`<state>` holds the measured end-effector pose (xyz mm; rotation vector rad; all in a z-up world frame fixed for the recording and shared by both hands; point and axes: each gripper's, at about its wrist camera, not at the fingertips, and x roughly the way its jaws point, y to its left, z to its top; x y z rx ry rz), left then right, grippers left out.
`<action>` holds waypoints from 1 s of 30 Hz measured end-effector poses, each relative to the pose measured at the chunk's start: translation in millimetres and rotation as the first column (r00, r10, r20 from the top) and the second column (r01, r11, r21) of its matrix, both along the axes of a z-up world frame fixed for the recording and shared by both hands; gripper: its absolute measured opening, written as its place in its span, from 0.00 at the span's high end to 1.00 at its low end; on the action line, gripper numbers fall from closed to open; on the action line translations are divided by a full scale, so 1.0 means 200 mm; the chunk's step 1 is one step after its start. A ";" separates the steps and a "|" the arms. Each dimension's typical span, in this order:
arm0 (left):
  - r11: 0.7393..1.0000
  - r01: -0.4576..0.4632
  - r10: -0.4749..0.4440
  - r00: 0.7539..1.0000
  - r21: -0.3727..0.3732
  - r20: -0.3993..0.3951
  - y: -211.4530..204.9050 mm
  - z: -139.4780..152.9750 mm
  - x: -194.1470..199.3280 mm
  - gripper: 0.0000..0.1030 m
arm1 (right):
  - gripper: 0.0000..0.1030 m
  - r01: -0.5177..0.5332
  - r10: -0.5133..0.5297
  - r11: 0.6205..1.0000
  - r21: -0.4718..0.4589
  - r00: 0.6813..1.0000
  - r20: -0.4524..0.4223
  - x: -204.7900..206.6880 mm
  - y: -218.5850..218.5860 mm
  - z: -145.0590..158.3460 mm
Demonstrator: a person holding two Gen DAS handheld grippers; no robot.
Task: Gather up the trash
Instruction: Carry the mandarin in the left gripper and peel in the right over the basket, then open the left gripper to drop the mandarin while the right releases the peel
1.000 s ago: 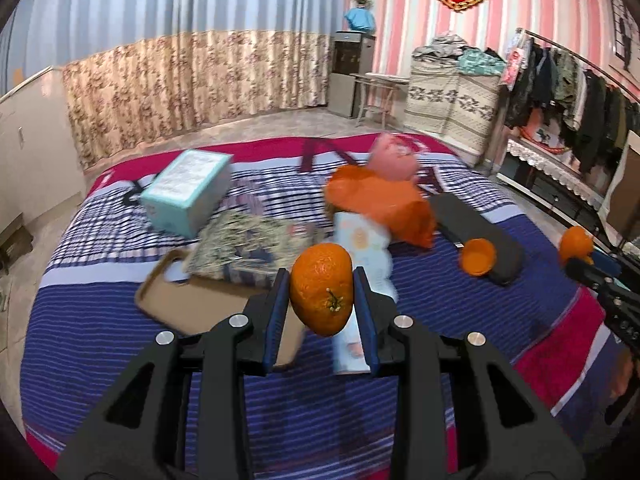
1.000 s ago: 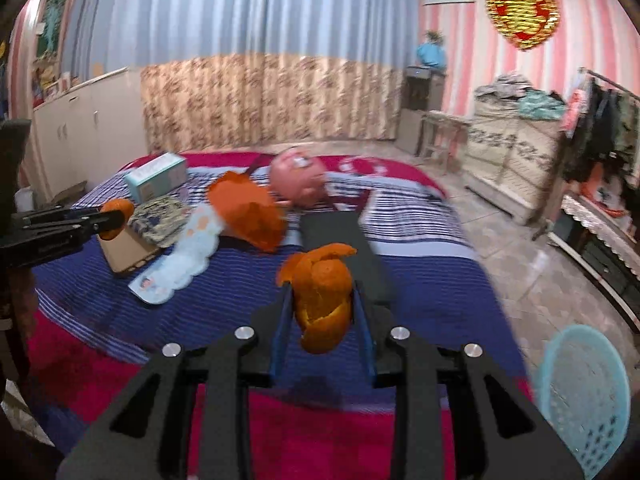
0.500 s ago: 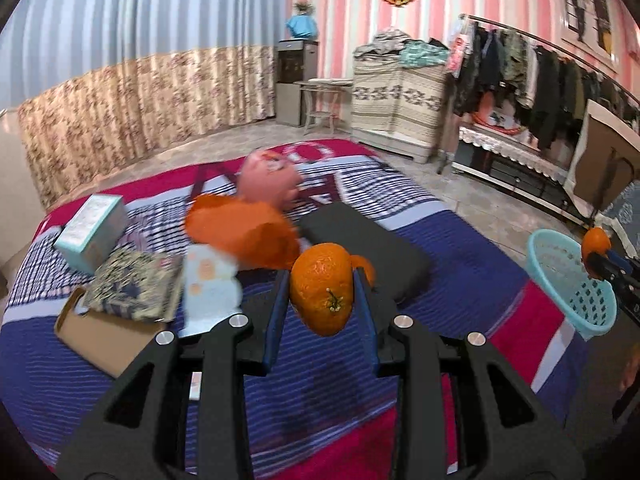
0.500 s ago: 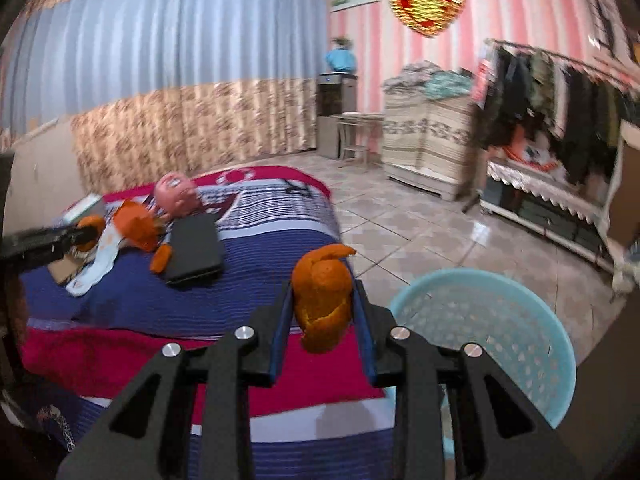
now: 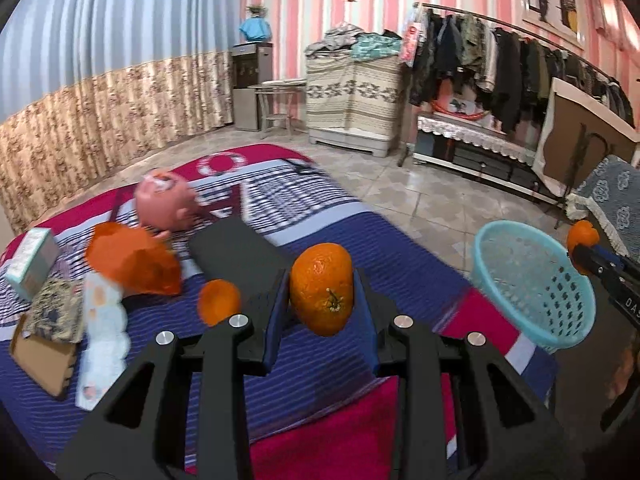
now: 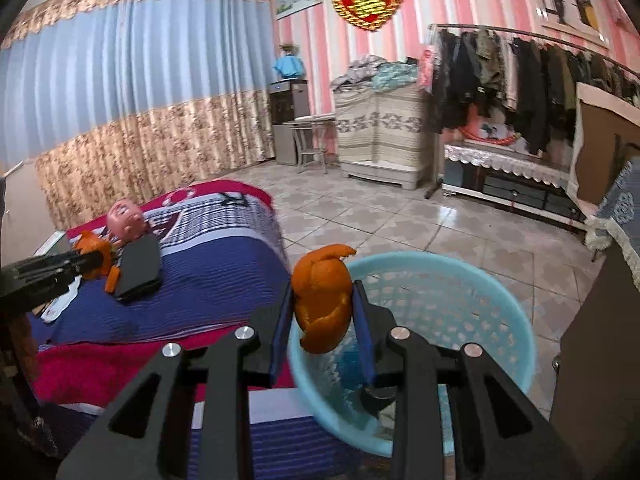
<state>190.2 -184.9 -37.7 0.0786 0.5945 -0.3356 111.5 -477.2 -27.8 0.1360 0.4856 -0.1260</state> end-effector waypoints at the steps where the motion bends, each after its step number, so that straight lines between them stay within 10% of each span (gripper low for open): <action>1: 1.000 0.015 -0.015 1.000 -0.002 -0.002 -0.04 0.00 0.00 0.70 | 0.71 0.015 -0.015 1.000 0.007 1.000 -0.002 -0.01 -0.04 0.00; 30: 0.949 0.312 -0.311 0.950 0.035 -0.028 -1.03 -0.18 0.04 0.69 | 0.71 0.282 -0.277 0.958 0.042 0.956 -0.097 -0.01 -0.44 -0.22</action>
